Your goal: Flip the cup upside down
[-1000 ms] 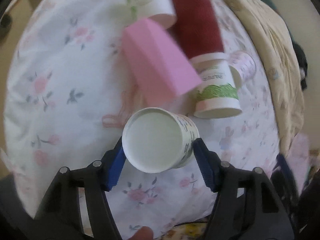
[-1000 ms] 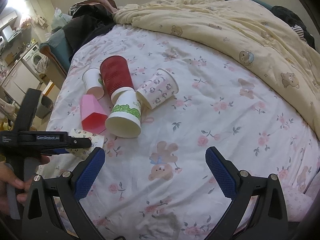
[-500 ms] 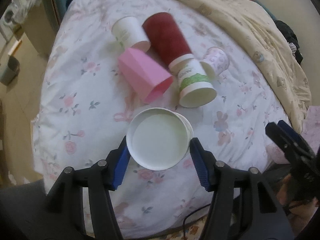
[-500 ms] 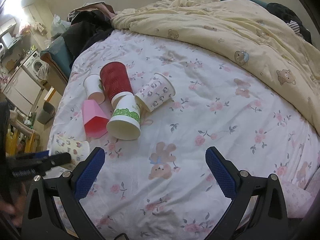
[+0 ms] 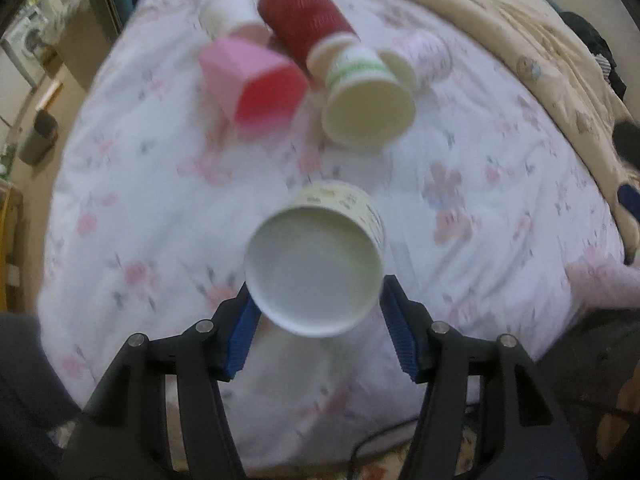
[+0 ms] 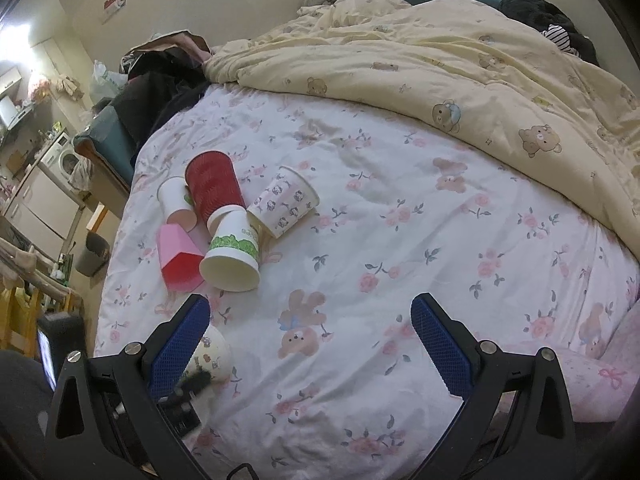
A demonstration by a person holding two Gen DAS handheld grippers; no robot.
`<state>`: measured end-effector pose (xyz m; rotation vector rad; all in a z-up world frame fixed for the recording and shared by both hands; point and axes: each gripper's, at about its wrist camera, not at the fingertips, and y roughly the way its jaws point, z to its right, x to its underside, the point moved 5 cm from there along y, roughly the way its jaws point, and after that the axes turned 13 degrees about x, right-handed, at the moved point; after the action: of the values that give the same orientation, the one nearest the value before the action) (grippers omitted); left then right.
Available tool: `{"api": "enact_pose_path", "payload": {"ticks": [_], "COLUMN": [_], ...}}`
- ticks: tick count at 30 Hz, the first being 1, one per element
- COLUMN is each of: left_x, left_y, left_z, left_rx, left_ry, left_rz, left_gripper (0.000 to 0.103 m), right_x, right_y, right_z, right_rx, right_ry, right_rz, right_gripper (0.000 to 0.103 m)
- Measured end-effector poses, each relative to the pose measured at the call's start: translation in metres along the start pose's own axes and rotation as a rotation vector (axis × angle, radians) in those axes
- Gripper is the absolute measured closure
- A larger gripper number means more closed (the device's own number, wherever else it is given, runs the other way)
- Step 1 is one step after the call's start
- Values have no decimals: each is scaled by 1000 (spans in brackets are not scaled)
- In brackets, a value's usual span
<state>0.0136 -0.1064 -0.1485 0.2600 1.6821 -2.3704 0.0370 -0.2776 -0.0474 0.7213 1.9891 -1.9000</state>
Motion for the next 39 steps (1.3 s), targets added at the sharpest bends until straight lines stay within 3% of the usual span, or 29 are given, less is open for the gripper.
{"api": "enact_pose_path", "payload": {"ticks": [2,5,9,17,19,20,21,24,28,31,34,39], "left_x": [4,7,6,-25,-37,-41,-45,-50,-54,-38,-17,8], "left_y": [0,-1,-4,-21,-20,-19,-17,-22,-39,-24,-29,-24], "left_z": [2,4,5,3,3,4,6,5,-2,-5,-1,-3], "left_rx": [11,13,33,29,24,28,53,62,44,10,0,44], "left_ry": [6,9,30,62,77,85,89,89,96,109,147,130], "left_rz": [-2,-23,-32,63,78,78,67,80,191,100,71,-45], "left_gripper": [45,23,23,23,32,49,56,57,57,57,57,54], "right_x": [-1,-5,-6,-4,-3,-3,-3,-3,-3,-2,-2,-3], "right_y": [-3,-9,-8,-7,-5,-5,-5,-4,-4,-4,-4,-3], "right_z": [0,1,1,2,3,3,4,6,6,3,2,1], "right_rx": [7,12,13,15,16,17,18,18,7,6,5,-7], "right_ry": [2,5,6,8,6,7,10,17,28,16,14,24], "right_rz": [12,50,45,38,33,32,32,29,22,24,23,12], "right_gripper": [0,0,0,0,0,0,0,0,0,0,0,0]}}
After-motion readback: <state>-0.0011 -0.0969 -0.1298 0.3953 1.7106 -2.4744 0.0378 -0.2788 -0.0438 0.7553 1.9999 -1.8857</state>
